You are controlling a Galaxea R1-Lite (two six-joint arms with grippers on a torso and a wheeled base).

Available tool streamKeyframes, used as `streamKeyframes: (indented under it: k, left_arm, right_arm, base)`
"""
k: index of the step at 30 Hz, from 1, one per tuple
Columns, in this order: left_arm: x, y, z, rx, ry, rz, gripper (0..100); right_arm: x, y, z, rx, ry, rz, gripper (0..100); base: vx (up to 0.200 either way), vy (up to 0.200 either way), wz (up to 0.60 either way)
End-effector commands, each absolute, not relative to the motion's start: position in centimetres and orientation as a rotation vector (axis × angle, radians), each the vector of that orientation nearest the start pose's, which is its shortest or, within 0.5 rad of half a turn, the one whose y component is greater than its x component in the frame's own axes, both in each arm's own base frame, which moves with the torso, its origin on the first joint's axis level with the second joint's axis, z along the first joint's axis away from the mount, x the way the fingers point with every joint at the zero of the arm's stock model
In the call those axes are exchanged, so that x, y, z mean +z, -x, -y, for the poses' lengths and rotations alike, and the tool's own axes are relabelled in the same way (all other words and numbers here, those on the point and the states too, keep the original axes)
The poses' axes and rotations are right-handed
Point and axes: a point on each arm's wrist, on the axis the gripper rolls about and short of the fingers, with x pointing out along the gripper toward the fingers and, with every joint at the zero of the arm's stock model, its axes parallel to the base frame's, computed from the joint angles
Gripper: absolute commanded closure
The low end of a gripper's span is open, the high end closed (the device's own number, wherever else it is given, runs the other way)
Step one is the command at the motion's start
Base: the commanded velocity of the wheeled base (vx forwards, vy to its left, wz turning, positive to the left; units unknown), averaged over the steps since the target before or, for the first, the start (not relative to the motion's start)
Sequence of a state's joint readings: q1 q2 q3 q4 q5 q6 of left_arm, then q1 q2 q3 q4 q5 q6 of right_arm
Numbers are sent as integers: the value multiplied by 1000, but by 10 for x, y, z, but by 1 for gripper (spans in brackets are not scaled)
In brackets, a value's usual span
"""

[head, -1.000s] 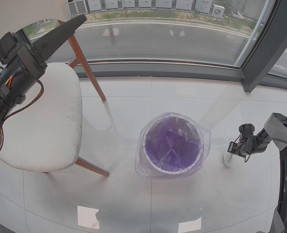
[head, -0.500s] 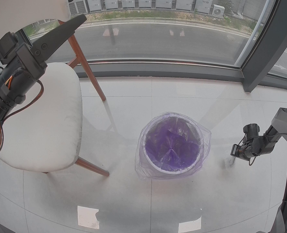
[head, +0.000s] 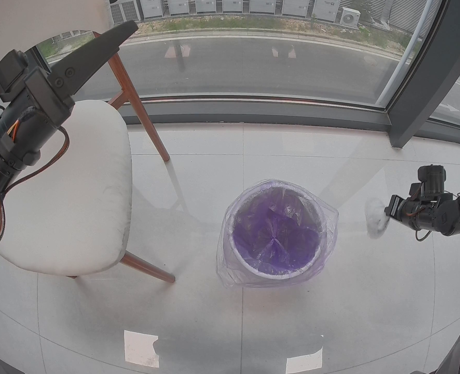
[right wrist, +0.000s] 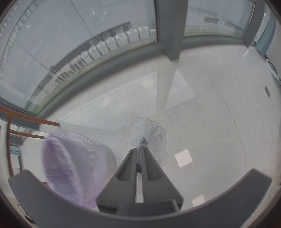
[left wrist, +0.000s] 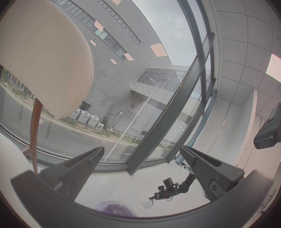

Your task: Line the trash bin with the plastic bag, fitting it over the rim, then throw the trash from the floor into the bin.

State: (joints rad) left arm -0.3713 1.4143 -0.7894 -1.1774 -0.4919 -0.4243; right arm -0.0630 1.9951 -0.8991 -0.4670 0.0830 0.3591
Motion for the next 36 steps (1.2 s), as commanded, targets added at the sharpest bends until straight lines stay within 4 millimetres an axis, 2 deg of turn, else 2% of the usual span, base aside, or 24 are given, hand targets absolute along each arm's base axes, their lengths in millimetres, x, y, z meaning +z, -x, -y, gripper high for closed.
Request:
streamKeyframes:
  k: [1, 5, 6, 7, 11, 13, 14, 15, 17, 22, 23, 24, 26, 29, 33, 36]
  left_arm:
    - [314, -204, 91, -957, 350, 404, 0]
    - [318, -205, 92, -985, 342, 408, 0]
    - [318, -205, 92, -985, 342, 408, 0]
    - [318, -205, 92, -995, 339, 403, 0]
    - [317, -205, 92, -995, 339, 401, 0]
    - [318, -205, 92, -992, 337, 408, 0]
    - [318, -205, 92, -992, 337, 408, 0]
    - [318, -204, 92, -991, 336, 415, 0]
    - [320, -204, 92, -992, 336, 421, 0]
    - [327, -204, 90, -986, 334, 444, 0]
    - [327, -204, 90, -986, 334, 444, 0]
    - [328, -204, 89, -980, 333, 450, 0]
    - [329, -204, 89, -979, 332, 453, 0]
    - [332, -205, 86, -970, 327, 472, 0]
    - [334, -206, 86, -966, 325, 479, 0]
    - [335, -206, 86, -966, 324, 483, 0]
  right_arm:
    - [188, -282, -19, 103, -405, -376, 100]
    - [215, -256, -48, 236, -463, -310, 100]
    - [215, -256, -48, 236, -463, -310, 100]
    - [225, -246, -64, 302, -521, -300, 100]
    - [224, -235, -94, 436, -587, -360, 100]
    - [217, -237, -112, 498, -623, -420, 100]
    - [216, -237, -113, 503, -627, -427, 100]
    - [209, -244, -123, 543, -648, -456, 100]
    - [203, -251, -127, 563, -659, -450, 100]
    - [161, -296, -144, 585, -657, -354, 100]
    - [161, -296, -144, 585, -657, -354, 100]
    - [150, -306, -150, 602, -660, -316, 100]
    - [141, -313, -158, 626, -664, -290, 100]
    - [116, -338, -175, 655, -666, -246, 100]
    - [87, -361, -186, 655, -658, -198, 100]
    - [79, -371, -190, 658, -641, -165, 100]
  base:
    - [0, 0, 0]
    - [-200, 0, 0]
    - [-200, 0, 0]
    - [-200, 0, 0]
    - [-200, -200, 0]
    - [-200, -200, 0]
    - [0, 0, 0]
    - [0, 0, 0]
    - [0, 0, 0]
    - [0, 0, 0]
    - [0, 0, 0]
    - [0, 0, 0]
    - [0, 0, 0]
    - [0, 0, 0]
    - [0, 0, 0]
    - [0, 0, 0]
